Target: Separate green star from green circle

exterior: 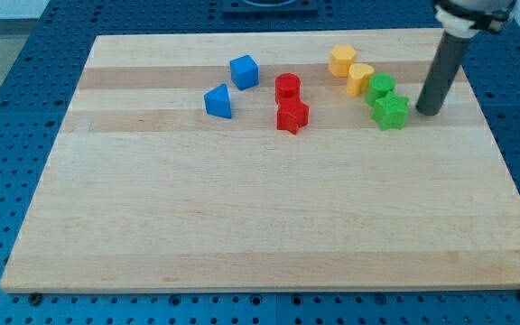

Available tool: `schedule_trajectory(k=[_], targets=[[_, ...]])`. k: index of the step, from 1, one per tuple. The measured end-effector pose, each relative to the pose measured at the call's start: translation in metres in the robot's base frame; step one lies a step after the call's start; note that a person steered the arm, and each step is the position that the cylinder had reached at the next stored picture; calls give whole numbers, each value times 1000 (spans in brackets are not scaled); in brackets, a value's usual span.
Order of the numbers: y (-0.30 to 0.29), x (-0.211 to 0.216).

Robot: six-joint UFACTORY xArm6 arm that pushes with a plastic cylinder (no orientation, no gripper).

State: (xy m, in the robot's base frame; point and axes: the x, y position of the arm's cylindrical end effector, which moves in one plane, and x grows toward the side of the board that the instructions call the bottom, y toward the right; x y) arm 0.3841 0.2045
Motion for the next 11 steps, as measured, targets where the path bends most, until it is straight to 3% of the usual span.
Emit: schedule_trajectory(k=[1,4,7,9,11], targets=[[-37,10],[-18,-15],[-95,-24],[-94,7],[-91,12]])
